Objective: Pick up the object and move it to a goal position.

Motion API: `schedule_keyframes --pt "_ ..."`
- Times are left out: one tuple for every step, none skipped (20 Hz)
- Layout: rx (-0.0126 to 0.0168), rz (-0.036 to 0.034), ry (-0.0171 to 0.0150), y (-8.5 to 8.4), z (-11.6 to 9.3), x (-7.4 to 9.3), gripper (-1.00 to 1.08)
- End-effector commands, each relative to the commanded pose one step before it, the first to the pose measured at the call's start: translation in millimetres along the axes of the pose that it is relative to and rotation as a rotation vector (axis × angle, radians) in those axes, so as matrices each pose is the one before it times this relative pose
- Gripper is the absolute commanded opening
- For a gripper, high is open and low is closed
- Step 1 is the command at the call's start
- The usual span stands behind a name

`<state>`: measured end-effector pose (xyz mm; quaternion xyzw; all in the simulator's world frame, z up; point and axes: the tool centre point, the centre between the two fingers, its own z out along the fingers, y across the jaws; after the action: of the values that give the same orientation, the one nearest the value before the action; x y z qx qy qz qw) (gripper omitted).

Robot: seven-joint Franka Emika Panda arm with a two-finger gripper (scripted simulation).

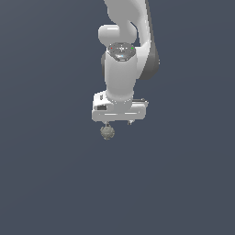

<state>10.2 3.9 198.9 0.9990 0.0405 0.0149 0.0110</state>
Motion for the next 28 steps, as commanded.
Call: schedule_keyframes --pt "-0.00263 -0.00438 0.00631 1.34 -2.86 1.79 1.0" --pt "0.00081 0.00126 -0.00211 -0.39 0.98 -0.5 1.0" --pt "0.00027 0.00063 -0.0007 -0.13 0.29 -0.16 1.0" --pt "-0.00003 -0.00069 0.00008 0.03 0.06 -0.05 1.0" --pt "-0.00005 -0.00169 0.00012 0.29 0.25 -0.09 1.0" --pt "-0.00003 -0.00293 0.00006 0.34 0.49 -0.19 1.0" --pt "0.00003 -0.00403 -0.0001 0.45 0.78 -0.32 1.0" --pt "0.00009 -0.00507 -0.00026 0.58 1.06 -0.46 1.0" --pt "0.00015 -0.00616 -0.0004 0.69 1.33 -0.59 1.0" --pt "0.0002 -0.00729 -0.00052 0.77 1.6 -0.72 1.0" --pt "0.00025 -0.00832 -0.00062 0.9 1.84 -0.85 1.0" --pt "0.00029 -0.00935 -0.00068 0.99 2.06 -0.97 1.0" --pt "0.00032 -0.01044 -0.00071 1.08 2.26 -1.08 1.0" --pt "0.00035 -0.01153 -0.00073 1.2 2.47 -1.21 1.0" --pt "0.0004 -0.01256 -0.00076 1.27 2.67 -1.34 1.0" --pt "0.00047 -0.01363 -0.00084 1.35 2.9 -1.5 1.0" --pt "0.00054 -0.01472 -0.00091 1.42 3.13 -1.66 1.0" --pt "0.00062 -0.0158 -0.00096 1.48 3.34 -1.83 1.0" --pt "0.00069 -0.01691 -0.001 1.53 3.56 -2.01 1.0" --pt "0.00078 -0.01803 -0.00104 1.58 3.77 -2.2 1.0" --pt "0.00088 -0.01915 -0.00108 1.6 3.98 -2.39 1.0" --pt "0.00099 -0.02028 -0.00111 1.61 4.19 -2.6 1.0" --pt "0.0011 -0.02141 -0.00113 1.61 4.4 -2.81 1.0" --pt "0.00119 -0.02199 -0.00111 1.55 4.48 -2.96 1.0" --pt "0.00125 -0.022 -0.00106 1.44 4.45 -3.03 1.0" --pt "0.00131 -0.02199 -0.001 1.33 4.42 -3.1 1.0" --pt "0.00136 -0.022 -0.00095 1.22 4.39 -3.16 1.0" --pt "0.00142 -0.022 -0.00089 1.1 4.36 -3.21 1.0"
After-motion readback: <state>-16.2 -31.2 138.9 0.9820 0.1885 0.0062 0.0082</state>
